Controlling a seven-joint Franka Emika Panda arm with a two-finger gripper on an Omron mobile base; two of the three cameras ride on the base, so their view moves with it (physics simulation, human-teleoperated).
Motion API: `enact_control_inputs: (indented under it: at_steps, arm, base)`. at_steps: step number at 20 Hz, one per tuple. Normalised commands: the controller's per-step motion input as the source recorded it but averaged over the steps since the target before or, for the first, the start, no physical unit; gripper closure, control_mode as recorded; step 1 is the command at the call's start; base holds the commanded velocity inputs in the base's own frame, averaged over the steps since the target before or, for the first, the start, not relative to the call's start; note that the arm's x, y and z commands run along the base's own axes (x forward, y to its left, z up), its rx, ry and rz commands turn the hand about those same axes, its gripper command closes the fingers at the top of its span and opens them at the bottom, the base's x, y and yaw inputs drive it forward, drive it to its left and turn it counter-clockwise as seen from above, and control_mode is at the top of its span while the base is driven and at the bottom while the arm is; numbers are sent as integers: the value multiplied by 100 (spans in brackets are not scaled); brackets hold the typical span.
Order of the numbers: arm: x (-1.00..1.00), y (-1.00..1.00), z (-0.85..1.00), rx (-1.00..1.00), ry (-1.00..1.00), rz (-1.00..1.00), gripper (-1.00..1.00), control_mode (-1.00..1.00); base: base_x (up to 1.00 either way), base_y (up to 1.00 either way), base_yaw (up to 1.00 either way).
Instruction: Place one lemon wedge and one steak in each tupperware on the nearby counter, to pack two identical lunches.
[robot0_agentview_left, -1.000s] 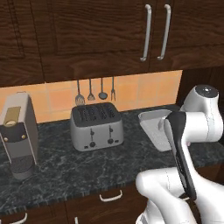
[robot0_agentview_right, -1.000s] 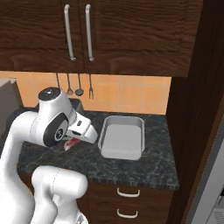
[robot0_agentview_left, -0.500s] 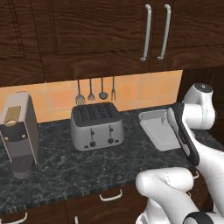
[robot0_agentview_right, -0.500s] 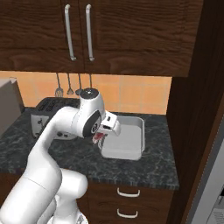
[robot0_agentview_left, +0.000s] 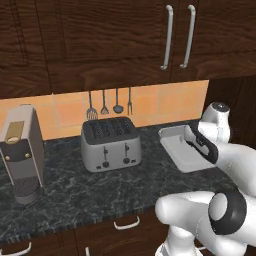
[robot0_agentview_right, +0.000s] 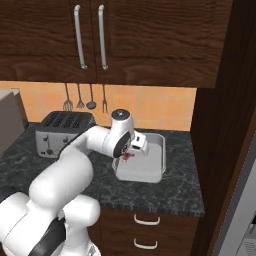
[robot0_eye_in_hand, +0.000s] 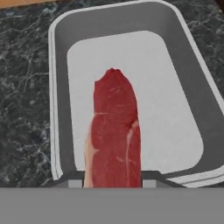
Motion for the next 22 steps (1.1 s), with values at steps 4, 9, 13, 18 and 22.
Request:
enact_control_inputs:
  at_steps: [4, 9, 13, 18, 22]
  arm:
    - [63, -2, -46, 0, 7, 0, 100, -100]
    - [53, -13, -37, 0, 5, 0, 100, -100]
    - [46, -23, -25, 0, 6, 0, 100, -100]
    - [51, -18, -26, 0, 5, 0, 100, -100]
    - [36, -3, -36, 0, 5, 0, 100, -100]
  base:
    - [0, 0, 0]
    - [0, 0, 0]
    - [0, 0, 0]
    - [0, 0, 0]
    - [0, 0, 0]
